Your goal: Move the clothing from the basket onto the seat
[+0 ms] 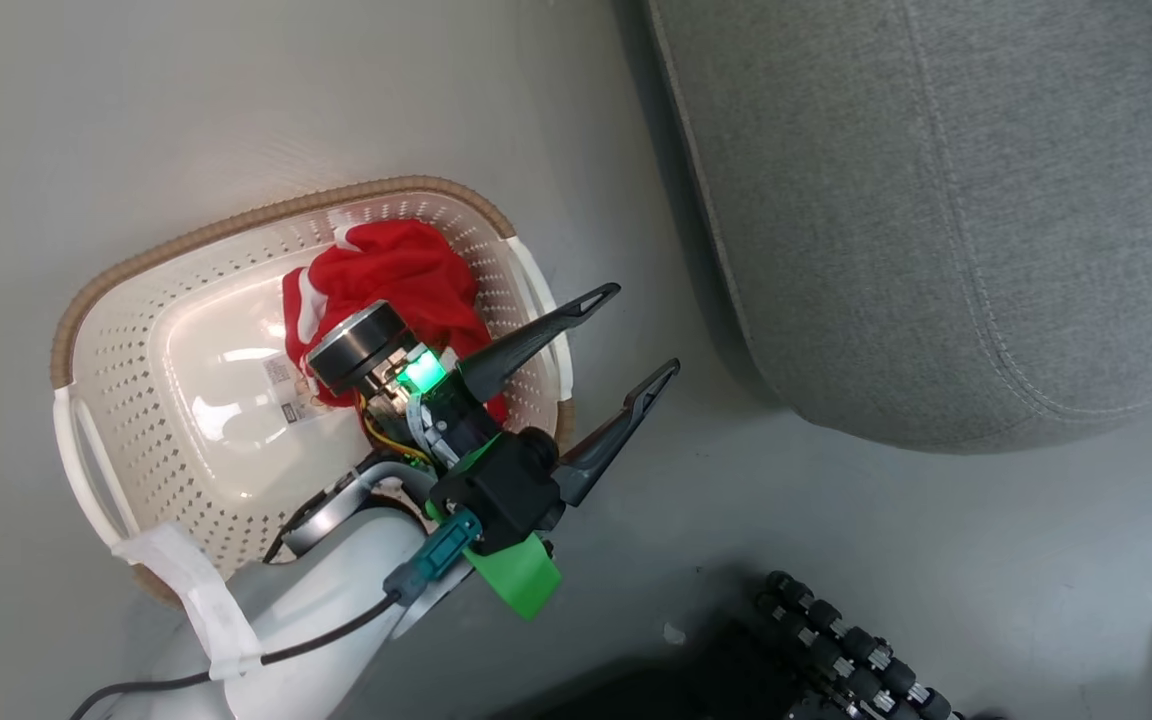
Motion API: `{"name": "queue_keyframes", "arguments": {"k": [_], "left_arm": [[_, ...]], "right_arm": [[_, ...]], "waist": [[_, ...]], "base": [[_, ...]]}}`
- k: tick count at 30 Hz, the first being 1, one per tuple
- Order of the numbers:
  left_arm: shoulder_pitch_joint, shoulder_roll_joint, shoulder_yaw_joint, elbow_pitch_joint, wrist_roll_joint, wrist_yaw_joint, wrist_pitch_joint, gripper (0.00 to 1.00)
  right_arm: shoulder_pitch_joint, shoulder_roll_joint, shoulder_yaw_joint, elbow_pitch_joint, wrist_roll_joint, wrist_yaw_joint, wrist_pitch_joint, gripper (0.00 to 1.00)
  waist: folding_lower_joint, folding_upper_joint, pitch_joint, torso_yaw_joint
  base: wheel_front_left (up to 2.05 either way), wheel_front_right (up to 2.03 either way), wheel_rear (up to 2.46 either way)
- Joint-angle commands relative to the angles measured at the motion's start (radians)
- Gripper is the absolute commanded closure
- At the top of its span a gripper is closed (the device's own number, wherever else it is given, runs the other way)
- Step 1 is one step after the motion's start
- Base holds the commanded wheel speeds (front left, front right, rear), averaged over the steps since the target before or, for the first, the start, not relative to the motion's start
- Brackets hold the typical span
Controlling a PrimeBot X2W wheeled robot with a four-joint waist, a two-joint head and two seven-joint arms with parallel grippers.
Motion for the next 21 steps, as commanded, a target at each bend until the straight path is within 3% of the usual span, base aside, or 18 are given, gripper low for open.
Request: {"name": "queue_keyframes", "arguments": {"k": [1,5,6,7,8,15,21], "left_arm": [[-0.018,-0.005,0.001,0.002,-0.002,-0.002,-0.001,0.0],[-0.009,-0.002,0.014,0.009,-0.017,0.003,-0.001,0.0],[-0.003,0.004,0.018,0.01,-0.02,0.003,-0.001,0.0],[0.003,0.008,0.022,0.01,-0.022,0.005,-0.001,0.0],[0.012,0.013,0.026,0.01,-0.028,0.007,-0.001,0.0],[0.07,0.023,0.053,0.015,-0.053,0.025,-0.001,0.0],[0.14,-0.048,0.103,0.021,-0.11,0.046,-0.001,0.0]], "right_arm": [[0.023,0.017,0.0,0.032,-0.015,-0.001,-0.003,1.0],[0.055,0.063,-0.005,0.135,-0.029,-0.001,-0.003,1.0],[0.062,0.078,-0.007,0.142,-0.03,-0.001,-0.003,0.71],[0.069,0.09,-0.016,0.142,-0.03,-0.001,-0.003,0.52],[0.083,0.102,-0.019,0.138,-0.038,-0.001,-0.003,0.0],[0.22,0.199,-0.026,0.019,-0.096,-0.001,-0.003,0.0],[0.427,0.28,0.019,-0.09,-0.168,-0.001,-0.003,0.0]], "waist": [[-0.0001,-0.0001,0.025,0.034],[-0.0001,-0.0001,0.02,0.038],[-0.0001,-0.0001,0.016,0.037],[-0.0001,-0.0001,0.013,0.036],[-0.0001,-0.0001,0.008,0.034],[-0.0001,-0.0001,-0.064,0.024],[-0.0001,-0.0001,-0.191,0.067]], "base": [[0.0,0.0,0.0],[0.0,0.0,0.0],[0.0,0.0,0.0],[0.0,0.0,0.0],[0.0,0.0,0.0],[0.0,0.0,0.0],[0.0,0.0,0.0]]}}
